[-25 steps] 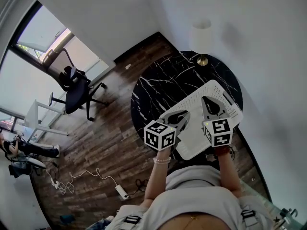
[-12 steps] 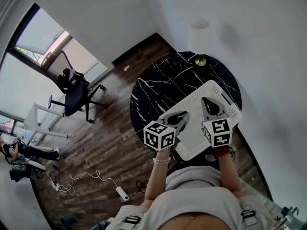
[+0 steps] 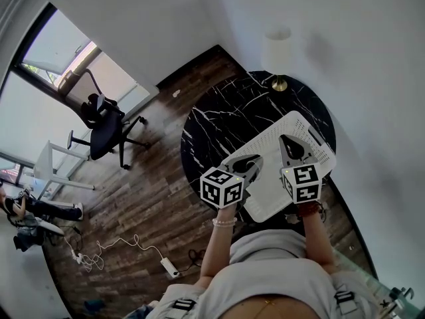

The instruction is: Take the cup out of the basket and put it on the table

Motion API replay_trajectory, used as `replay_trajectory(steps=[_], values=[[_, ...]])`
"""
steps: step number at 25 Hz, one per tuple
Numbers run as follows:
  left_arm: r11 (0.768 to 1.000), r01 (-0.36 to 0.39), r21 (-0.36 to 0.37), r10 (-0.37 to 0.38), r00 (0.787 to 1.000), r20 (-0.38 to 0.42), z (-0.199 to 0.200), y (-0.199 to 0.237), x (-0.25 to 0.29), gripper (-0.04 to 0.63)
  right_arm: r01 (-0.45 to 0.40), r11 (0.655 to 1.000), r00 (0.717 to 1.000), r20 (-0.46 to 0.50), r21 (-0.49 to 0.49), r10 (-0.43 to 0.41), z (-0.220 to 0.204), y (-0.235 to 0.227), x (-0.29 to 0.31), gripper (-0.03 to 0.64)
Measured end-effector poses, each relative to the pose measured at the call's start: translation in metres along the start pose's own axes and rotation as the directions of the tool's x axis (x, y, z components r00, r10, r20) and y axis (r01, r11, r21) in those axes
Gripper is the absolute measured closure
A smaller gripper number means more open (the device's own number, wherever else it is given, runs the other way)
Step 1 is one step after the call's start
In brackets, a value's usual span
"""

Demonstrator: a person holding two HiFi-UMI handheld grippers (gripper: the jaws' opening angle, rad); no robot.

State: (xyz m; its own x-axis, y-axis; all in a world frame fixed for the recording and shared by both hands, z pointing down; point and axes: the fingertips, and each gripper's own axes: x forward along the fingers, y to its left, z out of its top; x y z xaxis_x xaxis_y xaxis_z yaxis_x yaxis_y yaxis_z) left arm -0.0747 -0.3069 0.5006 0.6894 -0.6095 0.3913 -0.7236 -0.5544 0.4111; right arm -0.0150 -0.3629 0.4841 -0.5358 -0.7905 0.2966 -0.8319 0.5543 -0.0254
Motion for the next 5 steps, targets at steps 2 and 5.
replay_trajectory(steps=[2, 5], values=[[1.0, -0.001, 0.004, 0.001, 1.0, -0.005, -0.0012, 0.0005, 0.0001, 0.557, -0.001, 1.0, 1.0, 0.0, -0.003, 0.001, -0.0003, 0.0006, 0.0005, 0.607], [1.0, -0.002, 0.007, 0.002, 1.0, -0.011, -0.0016, 0.002, -0.0016, 0.557, -0.002, 1.0, 1.0, 0.0, -0.005, 0.002, 0.0018, 0.0024, 0.0018, 0.607]])
